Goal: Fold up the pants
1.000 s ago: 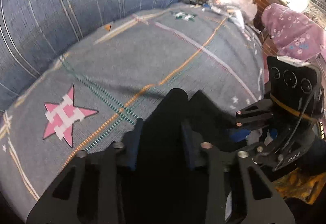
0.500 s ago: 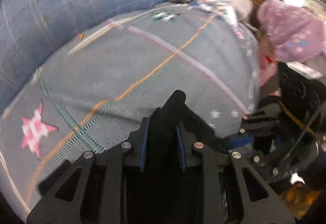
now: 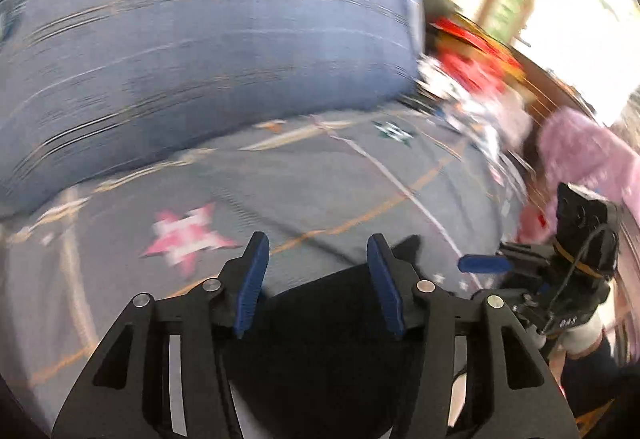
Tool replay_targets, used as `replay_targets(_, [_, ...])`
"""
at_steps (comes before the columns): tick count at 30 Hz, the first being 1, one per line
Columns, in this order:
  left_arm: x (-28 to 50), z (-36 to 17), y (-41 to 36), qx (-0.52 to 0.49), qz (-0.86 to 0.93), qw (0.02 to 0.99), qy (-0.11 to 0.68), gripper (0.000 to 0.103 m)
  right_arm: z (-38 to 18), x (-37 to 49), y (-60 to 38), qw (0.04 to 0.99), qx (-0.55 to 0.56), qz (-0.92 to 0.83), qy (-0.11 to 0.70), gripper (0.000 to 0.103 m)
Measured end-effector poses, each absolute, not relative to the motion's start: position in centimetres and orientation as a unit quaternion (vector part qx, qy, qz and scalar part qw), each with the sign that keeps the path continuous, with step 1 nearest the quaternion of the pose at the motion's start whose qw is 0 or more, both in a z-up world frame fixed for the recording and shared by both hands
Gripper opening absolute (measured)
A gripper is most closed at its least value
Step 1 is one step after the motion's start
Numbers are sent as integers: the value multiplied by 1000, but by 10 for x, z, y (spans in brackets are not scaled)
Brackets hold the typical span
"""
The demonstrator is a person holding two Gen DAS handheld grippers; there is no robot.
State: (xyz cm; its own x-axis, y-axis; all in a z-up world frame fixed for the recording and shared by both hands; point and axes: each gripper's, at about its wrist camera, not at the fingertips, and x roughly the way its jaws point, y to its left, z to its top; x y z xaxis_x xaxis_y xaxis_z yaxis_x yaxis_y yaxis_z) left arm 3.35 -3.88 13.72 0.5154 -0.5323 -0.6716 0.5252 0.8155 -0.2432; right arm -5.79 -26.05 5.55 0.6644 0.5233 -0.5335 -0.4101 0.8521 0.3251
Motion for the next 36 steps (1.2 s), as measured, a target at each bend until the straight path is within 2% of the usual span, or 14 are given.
replay_targets(5, [15,118,-19,-12,-264,880,394,51,51,-33,-223,902,52,285,320,47])
replay_targets(11, [20,68,-35,-3,-206,880,428,51,43,5,-201,902,54,289,315,47])
replay_targets(15, [28,52,-37,-17,-194,888,416,54,19,28,-200,894,52,269,354,47])
replay_targets(18, [33,51,-34,-33,-194,886,421,54,12,28,-202,899,65,274,337,47])
replay_targets(27, [23,58,-36,-23,-178,895,408,53,39,-10,-201,903,35,272,331,48])
replay_targets(36, [15,66,-32,-24,-168,899,403,53,40,-41,-184,892,-4,284,351,48])
